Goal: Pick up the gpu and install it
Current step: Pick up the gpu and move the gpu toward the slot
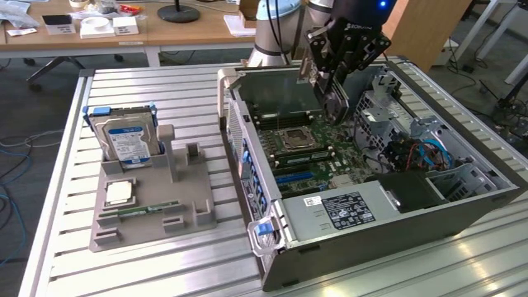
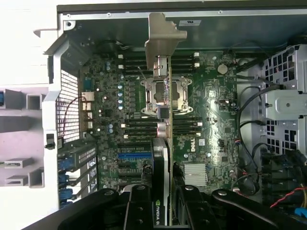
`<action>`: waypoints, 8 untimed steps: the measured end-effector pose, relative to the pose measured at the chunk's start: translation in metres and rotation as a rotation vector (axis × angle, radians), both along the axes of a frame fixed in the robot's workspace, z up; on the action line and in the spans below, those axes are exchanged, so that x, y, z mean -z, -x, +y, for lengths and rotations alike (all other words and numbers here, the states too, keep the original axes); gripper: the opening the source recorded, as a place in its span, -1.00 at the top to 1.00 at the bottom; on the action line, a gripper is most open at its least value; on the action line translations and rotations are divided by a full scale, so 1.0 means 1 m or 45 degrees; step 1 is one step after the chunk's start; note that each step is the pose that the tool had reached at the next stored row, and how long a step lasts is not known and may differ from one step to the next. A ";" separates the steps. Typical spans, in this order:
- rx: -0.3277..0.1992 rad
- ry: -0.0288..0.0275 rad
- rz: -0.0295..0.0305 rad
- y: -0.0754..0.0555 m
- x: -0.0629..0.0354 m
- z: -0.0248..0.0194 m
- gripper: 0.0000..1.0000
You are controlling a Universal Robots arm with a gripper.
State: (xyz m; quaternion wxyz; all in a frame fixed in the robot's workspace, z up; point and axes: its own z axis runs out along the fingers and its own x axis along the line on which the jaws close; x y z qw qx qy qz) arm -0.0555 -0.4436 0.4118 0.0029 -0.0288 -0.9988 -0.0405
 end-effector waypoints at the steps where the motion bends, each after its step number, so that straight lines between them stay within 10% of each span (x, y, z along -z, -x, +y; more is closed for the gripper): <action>1: 0.000 0.0000 0.0000 -0.003 0.0000 0.0000 0.46; 8: 0.000 0.0000 0.0000 -0.024 0.0000 0.0000 0.46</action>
